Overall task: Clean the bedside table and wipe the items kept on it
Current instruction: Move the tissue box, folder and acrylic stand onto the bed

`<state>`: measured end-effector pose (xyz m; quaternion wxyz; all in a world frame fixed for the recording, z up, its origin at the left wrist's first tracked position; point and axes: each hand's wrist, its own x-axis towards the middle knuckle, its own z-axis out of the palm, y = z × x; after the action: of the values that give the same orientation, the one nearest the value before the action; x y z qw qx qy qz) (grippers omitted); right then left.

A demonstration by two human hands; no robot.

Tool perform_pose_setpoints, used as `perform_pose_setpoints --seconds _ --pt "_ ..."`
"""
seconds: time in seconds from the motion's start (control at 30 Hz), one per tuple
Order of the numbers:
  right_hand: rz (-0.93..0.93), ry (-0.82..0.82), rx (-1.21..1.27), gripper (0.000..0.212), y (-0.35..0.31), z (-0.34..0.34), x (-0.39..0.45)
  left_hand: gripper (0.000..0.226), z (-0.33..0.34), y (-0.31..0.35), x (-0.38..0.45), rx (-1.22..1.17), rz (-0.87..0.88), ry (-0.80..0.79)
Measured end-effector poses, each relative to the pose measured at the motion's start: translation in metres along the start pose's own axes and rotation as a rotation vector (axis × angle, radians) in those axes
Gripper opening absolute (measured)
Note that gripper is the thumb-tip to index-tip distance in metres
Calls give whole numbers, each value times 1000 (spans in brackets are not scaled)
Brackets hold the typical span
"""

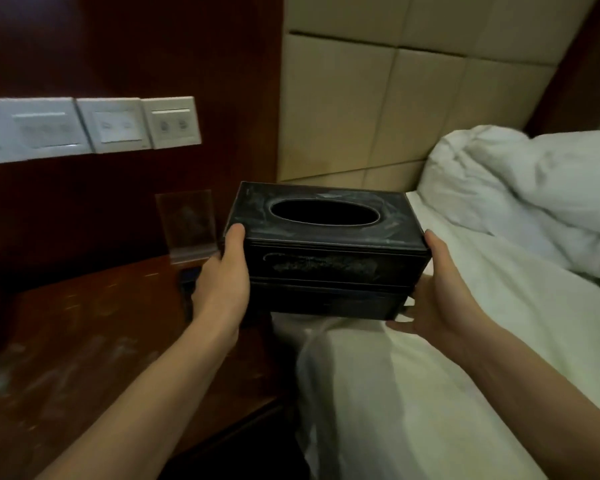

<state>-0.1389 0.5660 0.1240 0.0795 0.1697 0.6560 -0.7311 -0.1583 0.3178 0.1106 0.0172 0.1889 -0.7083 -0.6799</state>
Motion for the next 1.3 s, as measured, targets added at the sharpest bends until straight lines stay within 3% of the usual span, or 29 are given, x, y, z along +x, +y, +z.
perform_pose_setpoints --seconds 0.07,0.17,0.3,0.43,0.6,0.77,0.83,0.9,0.97,1.07,1.17,1.3 --pt "-6 67 26 71 -9 -30 8 90 37 12 1 -8 6 -32" --pt "-9 167 60 68 -19 -67 24 59 93 26 11 30 34 -56" --pt "27 262 125 63 -24 -109 48 91 157 29 39 117 -11 -180" --pt "79 339 178 64 -21 -136 69 76 206 19 63 195 4 -232" --pt "99 373 174 65 -16 -152 82 73 232 11 78 224 2 -231" --pt "131 328 143 72 -18 -156 83 90 234 8 81 160 -44 -267" --pt "41 409 89 71 -19 -153 77 96 230 7 81 118 -66 -323" --pt "-211 669 -14 60 -17 -140 63 98 213 8 74 152 -35 -369" --pt "-543 813 -150 46 -12 -114 45 74 181 5 63 245 87 -390" --pt "-753 523 -354 24 7 -44 31 39 109 -17 51 411 282 -315" --pt "-670 120 -651 22 42 43 40 20 22 -45 50 608 306 -198" --pt "-466 -126 -878 33 86 133 69 15 -72 -68 65 729 184 19"
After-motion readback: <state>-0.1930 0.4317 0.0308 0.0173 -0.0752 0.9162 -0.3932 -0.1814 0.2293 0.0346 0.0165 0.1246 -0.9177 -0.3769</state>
